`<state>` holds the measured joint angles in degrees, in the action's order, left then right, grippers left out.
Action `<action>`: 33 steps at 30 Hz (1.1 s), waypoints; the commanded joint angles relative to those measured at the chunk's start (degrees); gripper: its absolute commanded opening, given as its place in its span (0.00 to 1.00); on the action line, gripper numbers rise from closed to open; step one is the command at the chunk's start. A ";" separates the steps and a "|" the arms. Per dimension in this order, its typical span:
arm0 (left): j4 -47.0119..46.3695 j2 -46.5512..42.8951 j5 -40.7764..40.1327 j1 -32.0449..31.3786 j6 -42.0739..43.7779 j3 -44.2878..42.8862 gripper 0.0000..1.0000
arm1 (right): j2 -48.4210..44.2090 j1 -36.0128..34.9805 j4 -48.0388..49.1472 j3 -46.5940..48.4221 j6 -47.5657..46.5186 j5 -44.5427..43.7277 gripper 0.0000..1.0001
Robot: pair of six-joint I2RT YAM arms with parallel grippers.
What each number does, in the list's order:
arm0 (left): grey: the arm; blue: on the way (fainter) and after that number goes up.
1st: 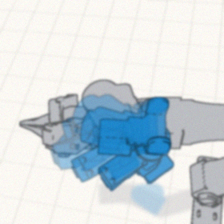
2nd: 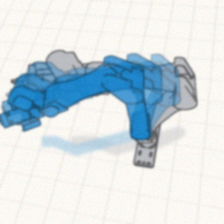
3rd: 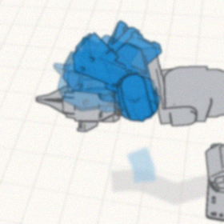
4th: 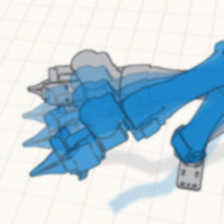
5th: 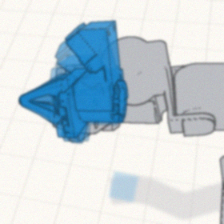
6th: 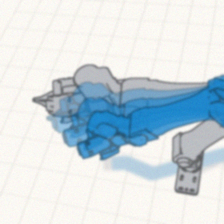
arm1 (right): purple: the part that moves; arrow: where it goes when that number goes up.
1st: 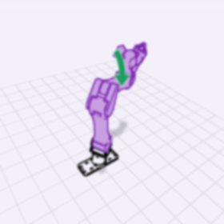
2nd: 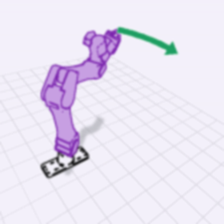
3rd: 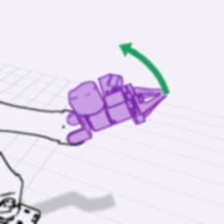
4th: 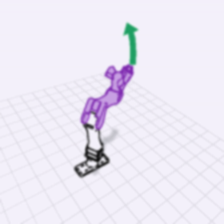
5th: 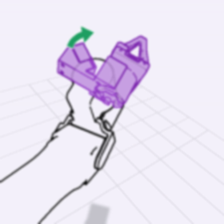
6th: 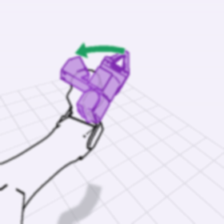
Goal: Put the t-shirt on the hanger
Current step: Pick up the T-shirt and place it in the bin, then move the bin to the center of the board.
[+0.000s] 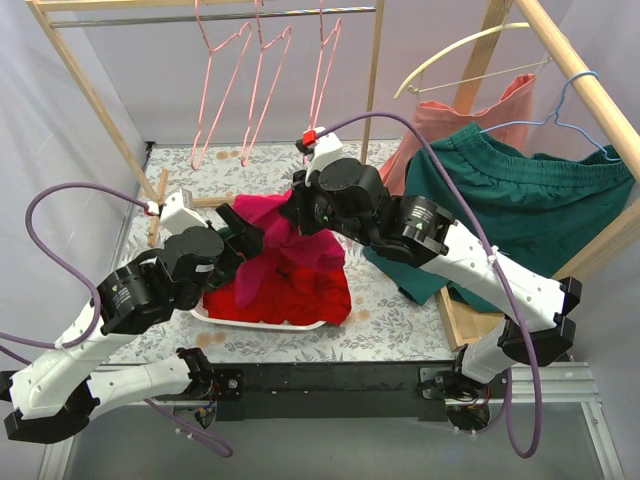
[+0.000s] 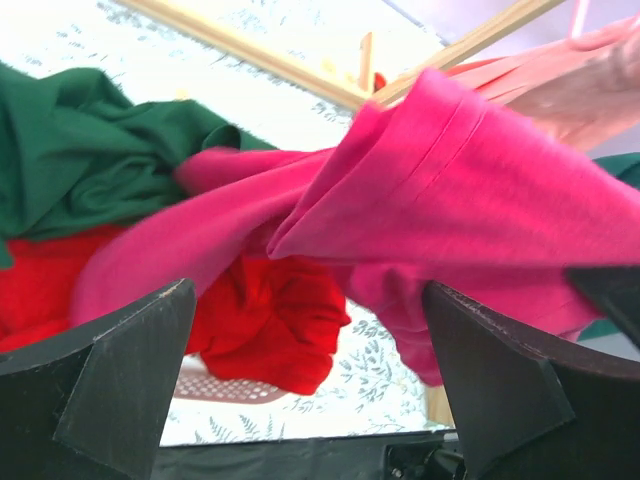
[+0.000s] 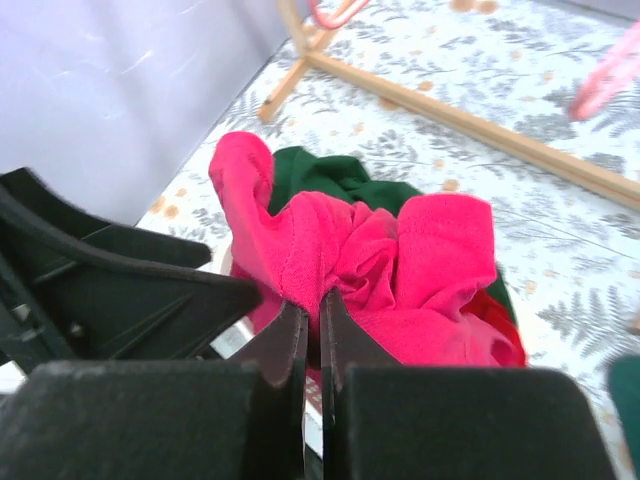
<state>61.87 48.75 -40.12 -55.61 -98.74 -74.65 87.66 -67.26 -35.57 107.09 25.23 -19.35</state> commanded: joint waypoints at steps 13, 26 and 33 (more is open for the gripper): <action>-22.21 9.06 16.28 0.24 10.93 11.10 0.98 | -19.09 0.03 -9.34 8.49 -8.62 -30.12 0.01; -38.20 34.72 33.34 0.16 11.55 6.89 0.98 | -21.56 0.12 -14.96 3.14 -9.95 -36.38 0.01; -42.88 43.17 38.54 -0.02 9.53 4.52 0.98 | -21.65 0.03 -15.14 -3.46 -6.17 -32.07 0.01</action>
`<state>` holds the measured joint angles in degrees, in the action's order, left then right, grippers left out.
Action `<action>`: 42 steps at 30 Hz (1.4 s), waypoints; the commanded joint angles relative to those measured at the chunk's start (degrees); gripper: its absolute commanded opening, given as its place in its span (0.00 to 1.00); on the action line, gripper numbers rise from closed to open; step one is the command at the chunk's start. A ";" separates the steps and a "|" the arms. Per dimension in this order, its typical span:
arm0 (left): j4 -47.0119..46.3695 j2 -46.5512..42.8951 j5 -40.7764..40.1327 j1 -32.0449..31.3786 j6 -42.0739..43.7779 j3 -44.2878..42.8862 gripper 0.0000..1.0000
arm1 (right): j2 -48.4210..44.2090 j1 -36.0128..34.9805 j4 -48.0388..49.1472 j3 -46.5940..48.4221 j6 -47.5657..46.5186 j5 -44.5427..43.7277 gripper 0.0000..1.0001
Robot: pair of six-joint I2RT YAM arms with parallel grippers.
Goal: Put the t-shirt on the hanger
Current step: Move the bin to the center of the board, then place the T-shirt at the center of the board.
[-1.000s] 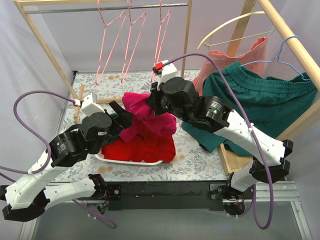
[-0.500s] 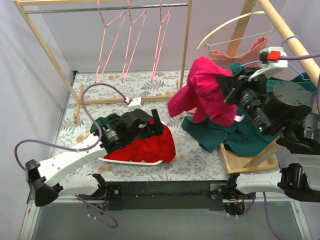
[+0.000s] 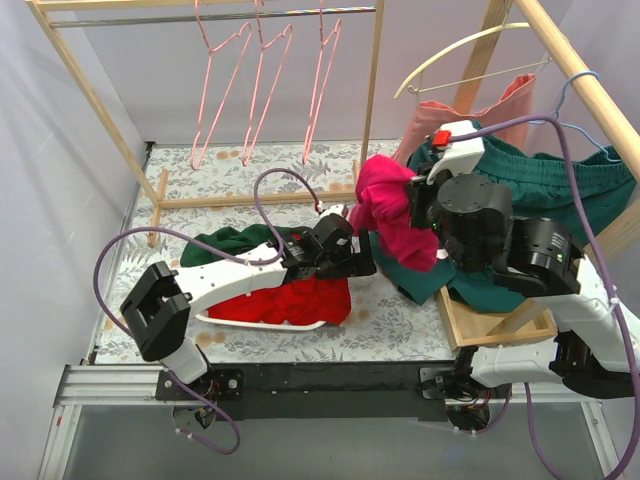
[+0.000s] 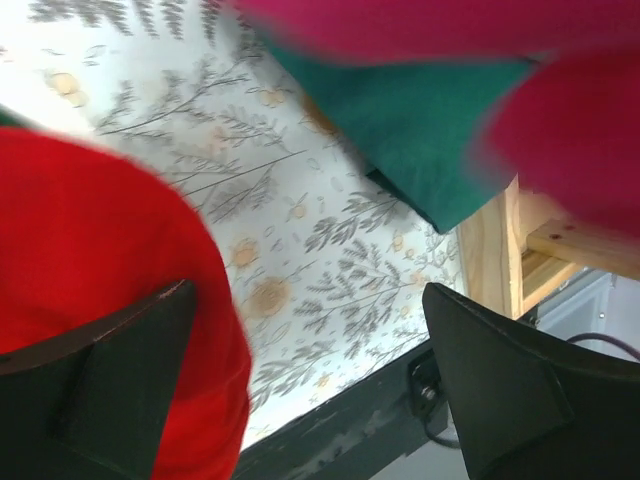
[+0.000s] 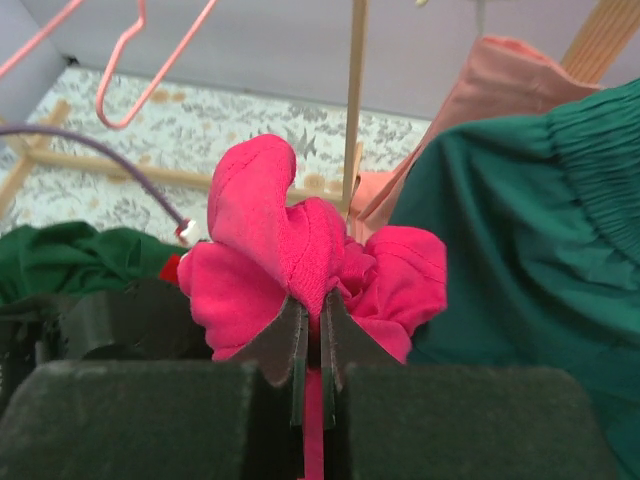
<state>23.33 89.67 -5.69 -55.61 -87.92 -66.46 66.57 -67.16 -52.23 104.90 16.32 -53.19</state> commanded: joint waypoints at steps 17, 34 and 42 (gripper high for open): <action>9.54 -11.52 -11.09 10.25 -9.46 15.73 0.98 | 0.85 0.01 3.09 -8.66 7.15 9.33 0.01; 19.46 -29.81 -7.40 15.98 -3.66 12.50 0.98 | 13.49 6.40 8.10 -13.22 6.62 39.94 0.37; 24.13 -34.65 -4.77 15.89 -0.86 9.42 0.97 | 10.00 11.96 12.15 -24.18 10.22 44.94 0.71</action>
<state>43.75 57.19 -12.64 -39.86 -91.66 -54.63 85.30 -54.39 -44.42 85.54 24.16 -12.08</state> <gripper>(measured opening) 0.981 0.682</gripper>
